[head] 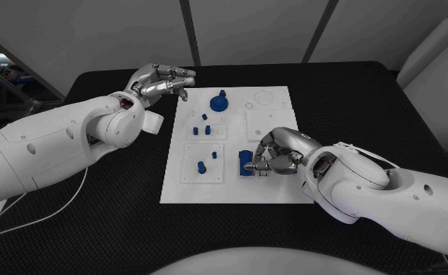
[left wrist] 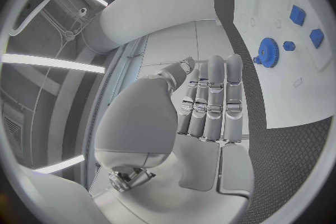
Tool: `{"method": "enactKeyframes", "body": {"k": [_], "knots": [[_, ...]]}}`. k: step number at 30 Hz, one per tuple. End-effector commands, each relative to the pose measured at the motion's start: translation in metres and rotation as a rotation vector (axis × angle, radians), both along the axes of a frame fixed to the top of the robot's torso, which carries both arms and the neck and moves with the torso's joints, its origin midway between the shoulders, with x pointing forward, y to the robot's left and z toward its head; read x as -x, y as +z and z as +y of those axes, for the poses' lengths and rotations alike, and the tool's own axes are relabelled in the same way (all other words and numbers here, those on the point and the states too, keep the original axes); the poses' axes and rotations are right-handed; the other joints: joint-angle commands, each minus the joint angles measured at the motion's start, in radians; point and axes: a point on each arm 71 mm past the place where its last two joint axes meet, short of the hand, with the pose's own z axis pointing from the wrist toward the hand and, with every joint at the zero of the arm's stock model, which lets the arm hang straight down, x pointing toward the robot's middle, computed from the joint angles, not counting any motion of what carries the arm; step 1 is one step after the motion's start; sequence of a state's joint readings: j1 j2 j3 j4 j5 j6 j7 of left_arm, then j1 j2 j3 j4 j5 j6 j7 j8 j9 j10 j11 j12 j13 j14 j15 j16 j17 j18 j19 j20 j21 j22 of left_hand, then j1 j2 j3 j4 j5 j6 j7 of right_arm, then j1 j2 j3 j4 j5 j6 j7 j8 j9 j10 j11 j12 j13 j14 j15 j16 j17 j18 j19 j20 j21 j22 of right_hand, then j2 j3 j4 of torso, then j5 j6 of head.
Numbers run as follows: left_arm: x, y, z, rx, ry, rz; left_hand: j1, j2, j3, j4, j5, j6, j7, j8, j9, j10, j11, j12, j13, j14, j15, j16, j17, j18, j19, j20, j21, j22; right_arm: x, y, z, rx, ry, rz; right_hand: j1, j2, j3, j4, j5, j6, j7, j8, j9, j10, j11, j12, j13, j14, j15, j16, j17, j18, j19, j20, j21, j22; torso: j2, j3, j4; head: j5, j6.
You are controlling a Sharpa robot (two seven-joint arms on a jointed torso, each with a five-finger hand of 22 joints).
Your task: Assemble the parts on the task board
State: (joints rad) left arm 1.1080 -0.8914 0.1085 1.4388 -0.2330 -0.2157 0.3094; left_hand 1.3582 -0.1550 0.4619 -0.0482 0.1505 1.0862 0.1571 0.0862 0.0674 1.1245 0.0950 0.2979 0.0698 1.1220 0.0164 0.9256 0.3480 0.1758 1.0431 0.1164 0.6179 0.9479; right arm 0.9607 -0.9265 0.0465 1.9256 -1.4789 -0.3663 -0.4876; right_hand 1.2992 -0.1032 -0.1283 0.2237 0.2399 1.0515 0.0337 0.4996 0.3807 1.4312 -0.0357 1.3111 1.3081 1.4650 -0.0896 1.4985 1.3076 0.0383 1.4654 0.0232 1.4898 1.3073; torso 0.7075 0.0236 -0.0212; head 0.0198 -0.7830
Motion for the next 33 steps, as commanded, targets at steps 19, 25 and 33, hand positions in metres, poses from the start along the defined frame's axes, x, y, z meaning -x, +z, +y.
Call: {"method": "enactKeyframes", "body": {"k": [19,25,33], "knots": [[0.0,0.0,-0.002,0.006,-0.014,0.005,-0.008,0.004,0.003,0.003,0.004,0.003,0.004,-0.004,-0.001,-0.009,-0.001,0.005,-0.001,0.001,0.003,-0.004,-0.002,0.007,-0.003,0.005,-0.006,-0.002,-0.013,-0.007,-0.005,0.02,-0.067,-0.02,-0.004,0.045,-0.015,0.023,0.0,0.012,-0.004,0.007,0.002,0.014,-0.004,0.012,0.023,0.08,-0.009,0.006,0.143,-0.008,0.037,-0.008,0.006,0.139,-0.001,-0.0004,0.0001,-0.001,0.003],[0.0,0.0,-0.002,0.006,-0.013,0.004,-0.009,0.005,0.002,0.004,0.004,0.002,0.004,-0.004,-0.001,-0.01,-0.001,0.005,-0.001,0.001,0.004,-0.004,-0.003,0.007,-0.003,0.005,-0.006,-0.003,-0.014,-0.006,-0.005,0.029,-0.068,-0.049,0.08,0.059,0.008,-0.023,-0.077,0.014,-0.01,0.008,0.003,0.016,-0.009,0.013,0.028,0.08,-0.014,0.007,0.145,-0.008,0.038,-0.013,0.007,0.14,-0.001,-0.0004,0.0005,-0.002,0.002],[0.0,0.0,-0.001,0.005,-0.011,0.003,-0.009,0.005,0.002,0.004,0.004,0.002,0.004,-0.004,-0.001,-0.01,-0.001,0.005,-0.001,0.001,0.004,-0.004,-0.003,0.007,-0.003,0.005,-0.006,-0.003,-0.008,0.002,-0.001,-0.051,-0.02,-0.084,0.034,0.045,-0.008,0.008,-0.073,0.017,-0.006,0.008,0.003,0.02,-0.006,0.017,0.034,0.081,-0.011,0.009,0.151,-0.009,0.041,-0.011,0.01,0.146,-0.001,0.0005,-0.0009,-0.001,0.004]]}}
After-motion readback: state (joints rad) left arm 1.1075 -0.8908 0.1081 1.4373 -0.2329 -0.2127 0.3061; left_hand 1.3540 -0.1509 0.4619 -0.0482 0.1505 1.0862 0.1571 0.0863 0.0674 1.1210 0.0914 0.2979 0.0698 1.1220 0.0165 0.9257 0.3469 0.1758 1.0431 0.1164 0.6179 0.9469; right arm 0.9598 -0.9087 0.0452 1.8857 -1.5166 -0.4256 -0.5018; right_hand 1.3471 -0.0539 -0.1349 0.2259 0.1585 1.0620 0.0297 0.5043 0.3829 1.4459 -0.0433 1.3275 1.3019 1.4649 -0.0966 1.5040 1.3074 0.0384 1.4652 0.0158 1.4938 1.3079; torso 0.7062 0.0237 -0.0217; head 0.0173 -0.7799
